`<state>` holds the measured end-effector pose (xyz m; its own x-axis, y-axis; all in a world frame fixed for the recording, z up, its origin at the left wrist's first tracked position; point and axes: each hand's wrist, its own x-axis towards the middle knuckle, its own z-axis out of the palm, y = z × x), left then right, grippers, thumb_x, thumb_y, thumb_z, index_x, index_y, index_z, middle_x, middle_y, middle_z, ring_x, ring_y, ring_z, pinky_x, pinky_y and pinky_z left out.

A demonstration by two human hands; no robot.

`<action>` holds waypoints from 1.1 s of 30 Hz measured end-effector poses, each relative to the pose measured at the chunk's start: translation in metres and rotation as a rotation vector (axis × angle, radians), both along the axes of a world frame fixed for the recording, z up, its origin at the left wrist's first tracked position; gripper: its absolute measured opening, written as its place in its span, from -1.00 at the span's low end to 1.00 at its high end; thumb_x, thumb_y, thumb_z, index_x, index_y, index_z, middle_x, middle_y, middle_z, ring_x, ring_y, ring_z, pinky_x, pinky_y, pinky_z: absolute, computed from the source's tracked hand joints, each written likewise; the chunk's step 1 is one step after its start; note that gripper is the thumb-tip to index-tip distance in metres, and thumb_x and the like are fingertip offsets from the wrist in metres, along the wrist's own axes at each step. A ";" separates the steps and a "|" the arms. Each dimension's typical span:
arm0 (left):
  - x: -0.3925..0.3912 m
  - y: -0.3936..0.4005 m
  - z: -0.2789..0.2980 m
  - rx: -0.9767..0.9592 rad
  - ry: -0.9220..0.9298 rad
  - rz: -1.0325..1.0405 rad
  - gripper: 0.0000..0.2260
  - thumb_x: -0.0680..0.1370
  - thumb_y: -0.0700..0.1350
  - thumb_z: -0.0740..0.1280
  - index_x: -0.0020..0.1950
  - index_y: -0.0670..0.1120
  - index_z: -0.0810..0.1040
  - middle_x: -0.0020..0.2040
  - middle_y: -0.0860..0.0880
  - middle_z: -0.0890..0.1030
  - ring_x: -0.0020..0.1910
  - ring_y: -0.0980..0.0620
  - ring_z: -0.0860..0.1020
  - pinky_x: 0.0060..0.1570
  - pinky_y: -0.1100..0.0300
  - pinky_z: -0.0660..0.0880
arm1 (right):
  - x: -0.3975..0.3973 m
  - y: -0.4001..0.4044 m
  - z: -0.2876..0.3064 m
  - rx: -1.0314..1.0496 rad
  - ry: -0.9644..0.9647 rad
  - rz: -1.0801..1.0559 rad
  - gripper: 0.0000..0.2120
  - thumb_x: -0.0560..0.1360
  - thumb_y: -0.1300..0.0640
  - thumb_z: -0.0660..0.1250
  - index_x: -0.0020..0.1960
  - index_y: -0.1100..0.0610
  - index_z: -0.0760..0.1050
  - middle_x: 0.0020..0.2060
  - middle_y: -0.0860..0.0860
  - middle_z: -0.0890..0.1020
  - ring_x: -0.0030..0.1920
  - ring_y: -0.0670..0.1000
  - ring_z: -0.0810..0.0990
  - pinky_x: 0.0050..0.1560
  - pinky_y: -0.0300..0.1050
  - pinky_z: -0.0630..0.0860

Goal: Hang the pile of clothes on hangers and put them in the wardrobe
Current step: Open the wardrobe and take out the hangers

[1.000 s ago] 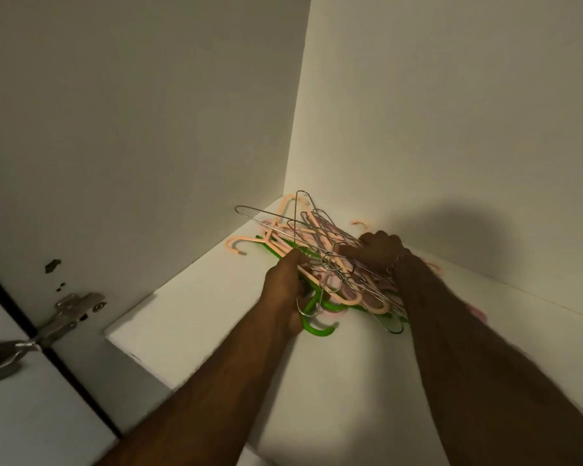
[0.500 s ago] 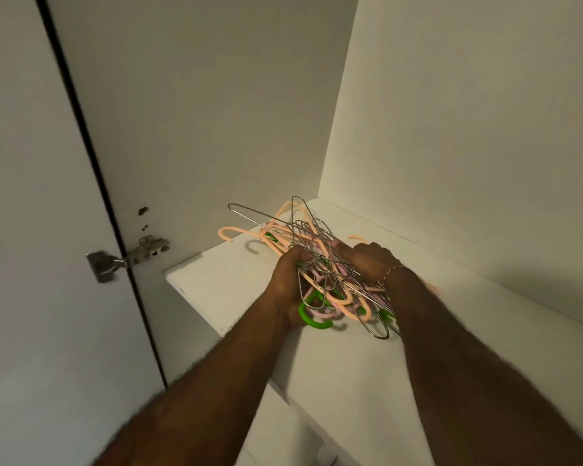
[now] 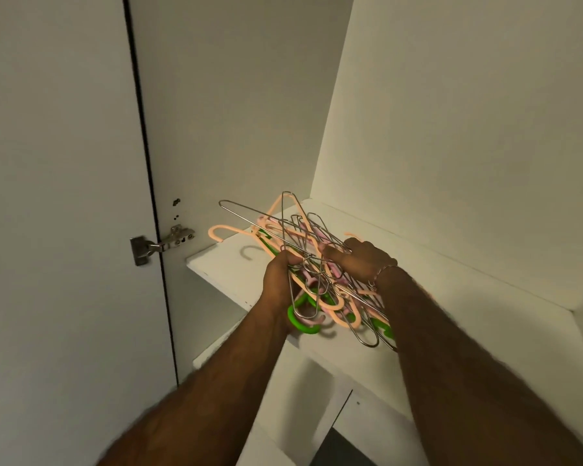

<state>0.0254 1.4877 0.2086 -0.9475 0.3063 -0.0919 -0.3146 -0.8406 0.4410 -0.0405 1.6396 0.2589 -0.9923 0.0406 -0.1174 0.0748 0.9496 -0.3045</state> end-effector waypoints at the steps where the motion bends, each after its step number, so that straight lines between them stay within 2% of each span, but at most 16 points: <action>1: 0.007 -0.007 0.001 -0.008 0.018 0.009 -0.64 0.51 -0.10 0.16 -0.02 -0.22 0.71 0.00 -0.27 0.67 -0.10 -0.27 0.66 0.21 -0.17 0.54 | 0.011 -0.007 0.004 -0.002 0.014 -0.016 0.50 -0.15 -0.86 -0.25 0.57 -0.04 0.28 0.53 0.13 0.39 0.46 0.26 0.41 0.46 0.31 0.30; 3: 0.021 -0.023 0.001 -0.012 0.016 0.020 -0.68 0.48 -0.12 0.20 0.06 -0.21 0.67 0.04 -0.28 0.64 -0.06 -0.27 0.64 0.31 -0.23 0.49 | 0.033 -0.023 0.008 0.004 0.042 -0.042 0.44 -0.09 -0.85 -0.23 0.56 -0.05 0.30 0.52 0.13 0.39 0.46 0.25 0.41 0.46 0.30 0.29; 4: 0.030 -0.033 0.002 -0.023 0.021 0.034 -0.69 0.49 -0.13 0.20 0.03 -0.21 0.68 0.03 -0.27 0.64 -0.07 -0.26 0.64 0.28 -0.21 0.50 | 0.044 -0.033 0.009 0.013 0.055 -0.055 0.38 -0.03 -0.83 -0.20 0.55 -0.05 0.31 0.51 0.13 0.40 0.45 0.25 0.42 0.46 0.30 0.29; 6: 0.052 -0.056 0.003 -0.061 0.033 0.045 -0.67 0.55 -0.15 0.13 -0.05 -0.21 0.69 -0.07 -0.23 0.68 -0.17 -0.20 0.66 0.11 -0.08 0.59 | 0.068 -0.056 0.009 0.034 0.072 -0.077 0.25 0.09 -0.79 -0.16 0.54 -0.06 0.32 0.50 0.13 0.41 0.45 0.25 0.42 0.46 0.30 0.27; 9: 0.087 -0.093 0.005 -0.114 0.042 0.047 -0.72 0.57 -0.19 0.10 -0.01 -0.22 0.60 -0.18 -0.19 0.69 -0.28 -0.14 0.67 -0.18 0.05 0.67 | 0.103 -0.089 0.006 0.052 0.085 -0.083 0.16 0.18 -0.75 -0.12 0.53 -0.06 0.33 0.49 0.12 0.43 0.45 0.24 0.43 0.45 0.30 0.26; 11: 0.110 -0.115 0.002 -0.137 0.014 0.061 -0.73 0.57 -0.20 0.10 -0.04 -0.22 0.59 -0.22 -0.18 0.68 -0.31 -0.13 0.67 -0.23 0.08 0.66 | 0.128 -0.110 0.003 0.063 0.083 -0.062 0.12 0.21 -0.74 -0.11 0.53 -0.06 0.32 0.49 0.12 0.42 0.45 0.24 0.43 0.44 0.30 0.25; 16: 0.171 -0.155 -0.002 -0.151 -0.027 0.105 -0.74 0.54 -0.19 0.14 0.06 -0.22 0.59 -0.13 -0.21 0.69 -0.23 -0.17 0.67 -0.04 -0.01 0.64 | 0.182 -0.150 0.002 0.102 0.066 -0.040 0.20 0.13 -0.77 -0.18 0.51 -0.06 0.34 0.45 0.12 0.47 0.41 0.24 0.47 0.40 0.26 0.29; 18: 0.193 -0.166 -0.005 -0.144 -0.025 0.137 -0.73 0.55 -0.18 0.13 0.06 -0.23 0.59 -0.13 -0.23 0.68 -0.22 -0.18 0.67 -0.03 -0.02 0.63 | 0.198 -0.162 0.001 0.125 0.077 -0.007 0.16 0.18 -0.77 -0.16 0.51 -0.06 0.33 0.44 0.12 0.47 0.40 0.24 0.48 0.38 0.25 0.31; 22: 0.247 -0.187 -0.016 -0.109 -0.048 0.190 -0.69 0.49 -0.17 0.17 0.14 -0.26 0.54 -0.12 -0.25 0.65 -0.24 -0.19 0.66 -0.22 0.04 0.66 | 0.233 -0.189 -0.004 0.170 0.082 0.107 0.09 0.24 -0.75 -0.11 0.50 -0.06 0.35 0.42 0.12 0.49 0.36 0.23 0.50 0.35 0.21 0.37; 24: 0.275 -0.198 -0.029 -0.103 -0.080 0.242 -0.62 0.44 -0.15 0.22 0.21 -0.26 0.52 -0.07 -0.26 0.63 -0.20 -0.20 0.65 -0.22 0.04 0.65 | 0.253 -0.204 -0.012 0.172 0.082 0.182 0.10 0.23 -0.76 -0.10 0.50 -0.06 0.35 0.40 0.12 0.50 0.34 0.22 0.52 0.34 0.18 0.42; 26: 0.308 -0.209 -0.045 -0.114 -0.115 0.310 -0.57 0.39 -0.13 0.27 0.23 -0.26 0.53 0.01 -0.30 0.63 -0.12 -0.25 0.65 -0.02 -0.09 0.66 | 0.277 -0.219 -0.025 0.141 0.074 0.263 0.11 0.21 -0.77 -0.07 0.51 -0.08 0.34 0.40 0.10 0.51 0.32 0.21 0.53 0.32 0.16 0.47; 28: 0.342 -0.218 -0.060 -0.148 -0.159 0.357 -0.49 0.31 -0.09 0.34 0.23 -0.26 0.54 0.10 -0.33 0.61 -0.02 -0.29 0.63 0.20 -0.19 0.58 | 0.300 -0.232 -0.041 0.120 0.074 0.338 0.12 0.21 -0.78 -0.06 0.48 -0.06 0.37 0.35 0.11 0.55 0.27 0.19 0.56 0.26 0.14 0.52; 30: 0.380 -0.229 -0.071 -0.142 -0.205 0.409 -0.50 0.23 -0.08 0.38 0.13 -0.25 0.56 0.05 -0.29 0.61 -0.07 -0.26 0.62 0.16 -0.14 0.55 | 0.327 -0.249 -0.056 0.145 0.079 0.412 0.14 0.20 -0.79 -0.10 0.45 -0.03 0.39 0.33 0.13 0.56 0.23 0.19 0.57 0.25 0.14 0.53; 33: 0.434 -0.254 -0.082 -0.134 -0.265 0.498 -0.62 0.27 -0.09 0.33 0.03 -0.23 0.55 -0.01 -0.26 0.59 -0.14 -0.22 0.60 0.03 -0.06 0.56 | 0.370 -0.288 -0.076 0.187 0.074 0.506 0.11 0.25 -0.76 -0.10 0.51 -0.03 0.34 0.40 0.14 0.49 0.32 0.21 0.53 0.31 0.15 0.47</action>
